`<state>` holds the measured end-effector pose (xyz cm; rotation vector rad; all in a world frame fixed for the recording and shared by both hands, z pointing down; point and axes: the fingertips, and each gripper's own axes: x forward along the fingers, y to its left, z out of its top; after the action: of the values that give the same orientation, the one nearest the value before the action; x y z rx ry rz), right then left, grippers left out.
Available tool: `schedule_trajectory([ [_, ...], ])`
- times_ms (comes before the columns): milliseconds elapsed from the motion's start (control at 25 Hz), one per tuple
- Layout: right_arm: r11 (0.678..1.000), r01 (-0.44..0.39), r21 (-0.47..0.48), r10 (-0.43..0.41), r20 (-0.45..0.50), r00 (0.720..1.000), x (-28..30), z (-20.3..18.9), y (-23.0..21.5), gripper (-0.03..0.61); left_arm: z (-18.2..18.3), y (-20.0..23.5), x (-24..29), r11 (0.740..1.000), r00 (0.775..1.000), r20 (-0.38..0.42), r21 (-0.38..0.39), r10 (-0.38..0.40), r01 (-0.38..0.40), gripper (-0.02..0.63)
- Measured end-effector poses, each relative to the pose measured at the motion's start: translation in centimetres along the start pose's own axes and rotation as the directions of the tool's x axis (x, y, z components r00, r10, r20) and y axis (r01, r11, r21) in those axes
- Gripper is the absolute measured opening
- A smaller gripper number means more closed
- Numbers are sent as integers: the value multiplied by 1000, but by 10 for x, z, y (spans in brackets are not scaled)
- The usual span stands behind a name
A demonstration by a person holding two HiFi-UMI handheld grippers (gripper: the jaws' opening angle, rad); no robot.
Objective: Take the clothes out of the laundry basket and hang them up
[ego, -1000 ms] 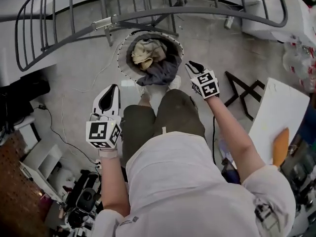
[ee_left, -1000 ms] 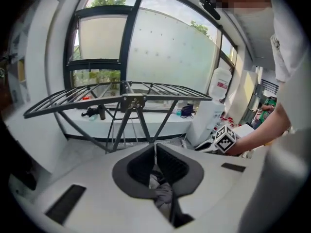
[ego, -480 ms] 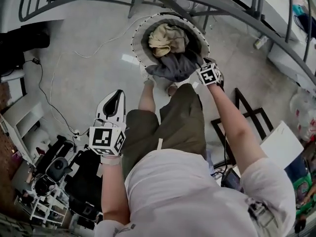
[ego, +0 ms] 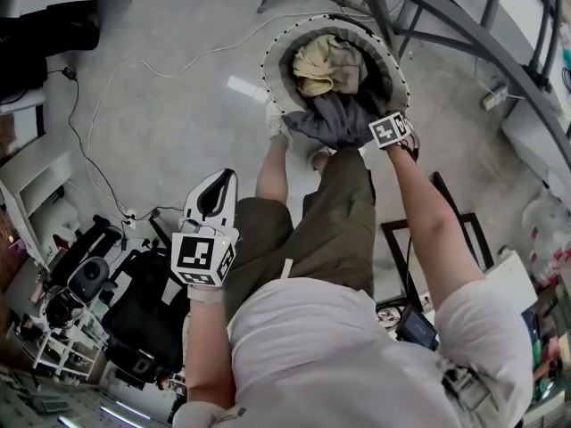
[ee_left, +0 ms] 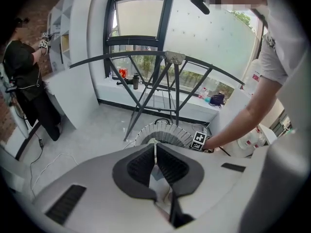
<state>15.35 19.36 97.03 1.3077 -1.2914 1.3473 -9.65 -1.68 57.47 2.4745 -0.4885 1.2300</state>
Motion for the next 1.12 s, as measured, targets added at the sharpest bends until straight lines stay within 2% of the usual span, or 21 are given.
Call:
schedule_trajectory([
  [80, 999, 37, 28, -35, -62, 997, -7, -9, -10, 26, -2, 5, -1, 1000, 1000, 3, -7, 1, -1, 0],
  [120, 997, 54, 61, -48, -91, 995, -14, -16, -16, 21, -1, 6, -3, 1000, 1000, 7, -8, -1, 1, 0],
  [160, 993, 42, 109, -34, -79, 996, -19, -17, -17, 20, 0, 6, -5, 1000, 1000, 13, -9, -4, 4, 2],
  [240, 975, -46, 217, 38, 44, 998, -27, -5, -10, 18, 5, 6, -10, 1000, 1000, 28, -11, -14, 15, 2],
  [320, 955, -103, 277, 60, 158, 986, -44, 8, -8, 18, 13, 5, -12, 1000, 999, 46, -9, -26, 27, 0],
  [400, 944, -144, 298, 71, 243, 967, -65, 19, -8, 18, 23, 3, -12, 999, 997, 67, -3, -44, 44, 1],
  [560, 920, -212, 331, 87, 356, 930, -110, 29, -3, 17, 49, -7, -18, 996, 990, 105, 30, -91, 88, 0],
  [640, 897, -260, 358, 91, 426, 900, -137, 34, -2, 17, 64, -10, -25, 993, 985, 127, 47, -116, 111, 1],
  [760, 843, -345, 414, 77, 540, 838, -184, 43, -3, 17, 83, -11, -34, 987, 976, 162, 78, -148, 137, 2],
  [800, 835, -358, 418, 70, 564, 823, -199, 45, -2, 17, 88, -10, -36, 986, 973, 171, 90, -156, 143, 0],
  [920, 837, -382, 391, 60, 628, 776, -246, 56, 9, 17, 101, -7, -43, 981, 965, 192, 116, -177, 157, 2],
  [1120, 845, -413, 340, 37, 733, 679, -330, 77, 30, 15, 121, -7, -54, 967, 948, 220, 159, -232, 200, 2],
])
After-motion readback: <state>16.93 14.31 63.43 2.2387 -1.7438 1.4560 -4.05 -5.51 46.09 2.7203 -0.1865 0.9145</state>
